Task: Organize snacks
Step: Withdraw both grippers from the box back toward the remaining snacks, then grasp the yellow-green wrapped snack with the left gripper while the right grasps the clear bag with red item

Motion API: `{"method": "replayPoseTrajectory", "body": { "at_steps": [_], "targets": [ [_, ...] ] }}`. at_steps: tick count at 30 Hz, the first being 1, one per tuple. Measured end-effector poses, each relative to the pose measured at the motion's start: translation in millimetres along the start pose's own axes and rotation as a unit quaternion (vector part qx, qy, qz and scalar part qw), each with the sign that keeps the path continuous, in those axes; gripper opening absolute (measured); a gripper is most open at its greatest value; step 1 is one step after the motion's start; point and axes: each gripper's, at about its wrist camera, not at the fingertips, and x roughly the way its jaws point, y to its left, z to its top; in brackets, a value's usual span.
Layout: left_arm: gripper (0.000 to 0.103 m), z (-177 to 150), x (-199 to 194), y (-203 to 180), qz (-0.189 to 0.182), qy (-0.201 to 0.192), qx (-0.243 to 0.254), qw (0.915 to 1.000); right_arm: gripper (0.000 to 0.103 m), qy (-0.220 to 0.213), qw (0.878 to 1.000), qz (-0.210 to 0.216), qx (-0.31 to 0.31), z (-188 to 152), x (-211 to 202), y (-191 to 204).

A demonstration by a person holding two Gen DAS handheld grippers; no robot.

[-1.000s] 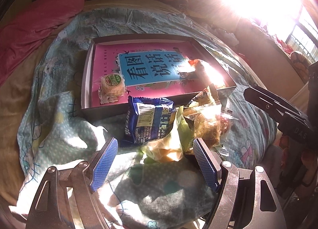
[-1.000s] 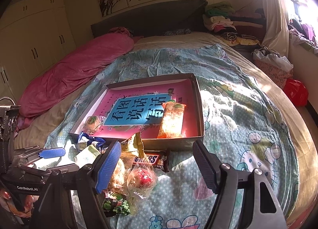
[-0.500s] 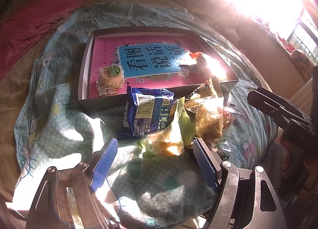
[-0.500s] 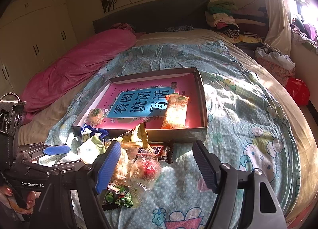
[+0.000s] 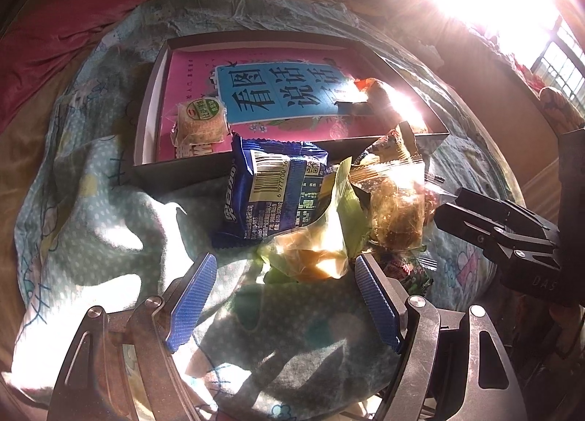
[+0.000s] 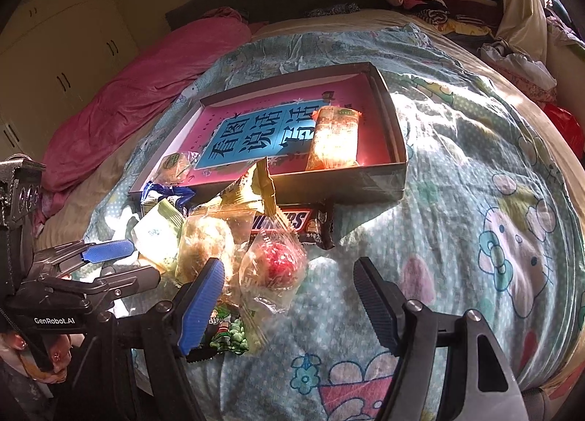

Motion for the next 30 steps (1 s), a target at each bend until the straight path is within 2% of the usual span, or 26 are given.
{"method": "replayPoseTrajectory", "body": {
  "at_steps": [7,14,22,30],
  "targets": [
    [0.079,1,8,4,-0.003,0.007,-0.010,0.9999,0.054,0.011,1.000,0.002,-0.011,-3,11,3],
    [0.079,1,11,5,-0.007,0.010,-0.014,0.9998,0.044,0.010,0.999,0.031,0.004,-2,15,-2],
    [0.080,1,13,6,-0.012,0.010,-0.017,0.9997,0.044,0.011,0.998,0.054,0.031,-2,16,-10],
    [0.078,1,14,7,-0.015,0.009,-0.027,0.9995,0.043,0.015,0.998,0.061,0.031,-2,21,-8]
  ]
}}
